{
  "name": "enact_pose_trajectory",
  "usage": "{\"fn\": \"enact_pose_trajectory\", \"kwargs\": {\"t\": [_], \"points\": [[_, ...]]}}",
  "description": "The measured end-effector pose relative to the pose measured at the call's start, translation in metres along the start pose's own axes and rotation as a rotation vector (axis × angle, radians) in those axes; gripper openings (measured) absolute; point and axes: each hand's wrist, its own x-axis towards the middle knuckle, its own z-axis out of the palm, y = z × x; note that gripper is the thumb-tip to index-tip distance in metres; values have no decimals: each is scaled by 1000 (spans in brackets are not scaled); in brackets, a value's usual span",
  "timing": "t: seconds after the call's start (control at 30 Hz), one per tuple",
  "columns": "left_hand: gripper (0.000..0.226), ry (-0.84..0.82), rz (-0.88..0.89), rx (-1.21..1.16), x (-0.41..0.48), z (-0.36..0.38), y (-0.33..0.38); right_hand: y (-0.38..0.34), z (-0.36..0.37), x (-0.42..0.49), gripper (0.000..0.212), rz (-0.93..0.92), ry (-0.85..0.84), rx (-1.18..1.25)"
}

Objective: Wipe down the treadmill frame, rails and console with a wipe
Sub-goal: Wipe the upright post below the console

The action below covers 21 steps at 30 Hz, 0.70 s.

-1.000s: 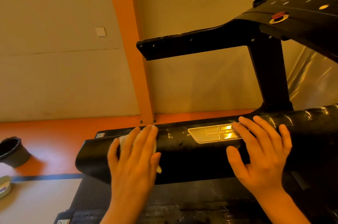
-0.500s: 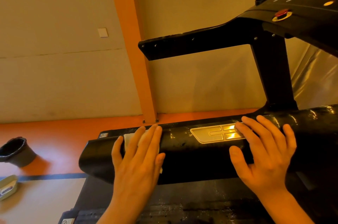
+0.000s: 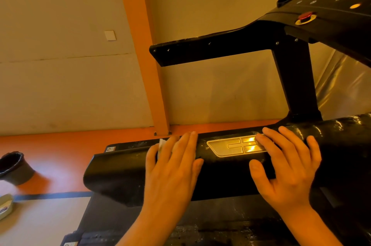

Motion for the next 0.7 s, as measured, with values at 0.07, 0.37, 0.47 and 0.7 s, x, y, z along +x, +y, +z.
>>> {"fn": "enact_pose_trajectory", "kwargs": {"t": [0.07, 0.37, 0.47, 0.7], "points": [[54, 0, 30, -7, 3, 1, 12, 0, 0, 0, 42, 1, -4, -2], [61, -13, 72, 50, 5, -1, -1, 1, 0, -1, 42, 7, -8, -2], [63, 11, 43, 32, 12, 0, 15, 1, 1, -1, 43, 7, -11, -6], [63, -1, 38, 18, 6, -5, 4, -1, -3, 0, 41, 21, -32, 6]]}}
